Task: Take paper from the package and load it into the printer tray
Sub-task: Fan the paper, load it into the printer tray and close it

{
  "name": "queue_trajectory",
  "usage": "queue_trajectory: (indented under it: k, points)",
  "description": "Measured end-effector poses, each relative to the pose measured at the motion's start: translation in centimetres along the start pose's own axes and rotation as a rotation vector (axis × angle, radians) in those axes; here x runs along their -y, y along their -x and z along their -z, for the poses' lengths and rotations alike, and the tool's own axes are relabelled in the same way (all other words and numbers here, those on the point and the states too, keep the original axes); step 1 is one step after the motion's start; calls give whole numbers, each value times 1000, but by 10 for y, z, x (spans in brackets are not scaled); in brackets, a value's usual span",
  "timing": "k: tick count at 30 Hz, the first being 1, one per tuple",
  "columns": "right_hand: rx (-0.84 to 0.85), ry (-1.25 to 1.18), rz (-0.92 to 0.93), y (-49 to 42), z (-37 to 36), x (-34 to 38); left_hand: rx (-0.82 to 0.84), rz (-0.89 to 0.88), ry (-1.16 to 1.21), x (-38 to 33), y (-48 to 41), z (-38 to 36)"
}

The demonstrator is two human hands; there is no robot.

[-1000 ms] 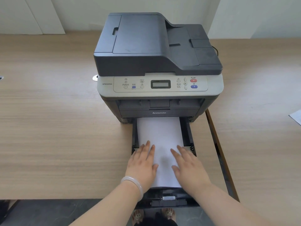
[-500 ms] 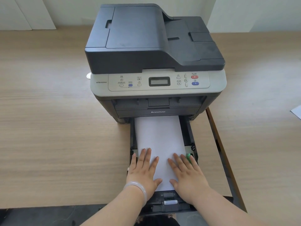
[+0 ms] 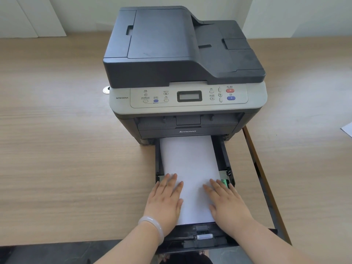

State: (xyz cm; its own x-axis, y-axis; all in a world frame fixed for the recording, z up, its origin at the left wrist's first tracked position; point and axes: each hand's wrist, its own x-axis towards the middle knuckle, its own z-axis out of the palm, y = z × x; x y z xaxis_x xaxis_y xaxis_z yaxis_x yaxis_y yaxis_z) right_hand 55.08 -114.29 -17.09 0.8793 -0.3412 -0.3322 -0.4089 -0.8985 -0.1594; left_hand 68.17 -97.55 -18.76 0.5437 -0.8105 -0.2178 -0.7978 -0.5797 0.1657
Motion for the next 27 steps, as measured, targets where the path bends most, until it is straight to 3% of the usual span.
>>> queue_trajectory:
  k: [5, 12, 27]
  points:
    - [-163, -105, -141, 5, 5, -9, -61, 262, 151, 12, 7, 11]
    - [-63, -325, -401, 2, -10, -21, 43, 372, 276, 11, 7, 7]
    - [-26, -496, -394, 0, -5, -20, 158, 423, 157, 4, 0, 13]
